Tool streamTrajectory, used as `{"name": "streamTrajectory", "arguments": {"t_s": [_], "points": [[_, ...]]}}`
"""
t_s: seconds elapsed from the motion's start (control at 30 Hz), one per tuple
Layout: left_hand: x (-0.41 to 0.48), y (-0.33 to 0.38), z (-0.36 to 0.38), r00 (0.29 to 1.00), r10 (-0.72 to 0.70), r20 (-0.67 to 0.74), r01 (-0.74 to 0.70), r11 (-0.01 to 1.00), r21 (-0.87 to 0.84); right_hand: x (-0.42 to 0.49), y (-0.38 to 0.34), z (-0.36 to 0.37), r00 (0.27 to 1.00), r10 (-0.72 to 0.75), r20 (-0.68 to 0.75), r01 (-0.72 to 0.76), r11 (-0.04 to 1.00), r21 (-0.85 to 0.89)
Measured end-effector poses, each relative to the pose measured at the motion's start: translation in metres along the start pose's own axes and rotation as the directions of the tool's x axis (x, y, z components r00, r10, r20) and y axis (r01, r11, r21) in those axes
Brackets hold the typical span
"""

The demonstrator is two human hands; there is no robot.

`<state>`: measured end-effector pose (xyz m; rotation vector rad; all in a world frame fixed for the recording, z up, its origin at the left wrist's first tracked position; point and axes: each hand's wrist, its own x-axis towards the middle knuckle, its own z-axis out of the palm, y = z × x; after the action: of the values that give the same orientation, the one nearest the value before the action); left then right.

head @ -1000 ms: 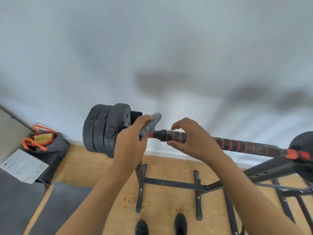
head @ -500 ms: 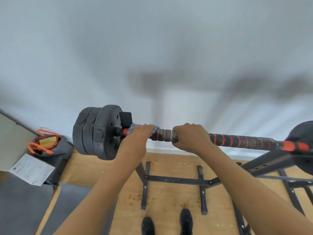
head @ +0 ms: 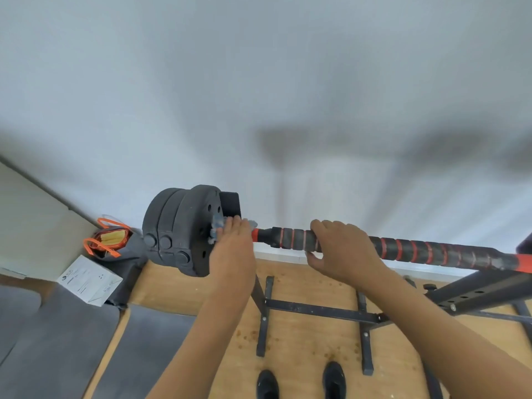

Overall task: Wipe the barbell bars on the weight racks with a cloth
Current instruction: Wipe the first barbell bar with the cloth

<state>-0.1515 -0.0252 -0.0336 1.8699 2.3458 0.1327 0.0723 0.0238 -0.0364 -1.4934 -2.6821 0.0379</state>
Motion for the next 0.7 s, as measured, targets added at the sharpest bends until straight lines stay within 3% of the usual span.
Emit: {"name": "streamTrajectory", "arguments": {"t_s": [0.1, 0.2, 0.3, 0.47, 0.57, 0.7], "points": [[-0.005, 0.029, 0.002, 0.995, 0.087, 0.056, -0.084, 0.996, -0.041, 0.015, 0.016, -0.013, 0.991, -0.005, 0.130, -0.001, 0.999, 0.046], [-0.021, 0.045, -0.002, 0.983, 0.184, -0.013, -0.185, 0.979, -0.084, 0.026, 0.025, -0.010, 0.961, 0.005, 0.278, -0.037, 0.993, 0.109], [-0.013, 0.021, -0.013, 0.980, 0.201, 0.006, -0.201, 0.980, -0.013, 0.027, 0.022, -0.005, 0.938, 0.023, 0.345, -0.082, 0.984, 0.158], [0.003, -0.025, -0.031, 0.997, 0.072, 0.018, -0.071, 0.997, -0.032, 0.013, 0.012, -0.007, 0.982, 0.042, 0.184, -0.037, 0.999, -0.032], [-0.004, -0.019, -0.026, 0.997, 0.067, 0.022, -0.067, 0.998, 0.015, 0.002, 0.005, 0.002, 0.999, 0.024, 0.045, -0.016, 0.986, -0.166], [-0.009, 0.016, -0.017, 0.999, 0.050, -0.012, -0.050, 0.999, -0.014, -0.005, 0.001, 0.009, 0.998, 0.027, -0.050, -0.036, 0.982, -0.184]]}}
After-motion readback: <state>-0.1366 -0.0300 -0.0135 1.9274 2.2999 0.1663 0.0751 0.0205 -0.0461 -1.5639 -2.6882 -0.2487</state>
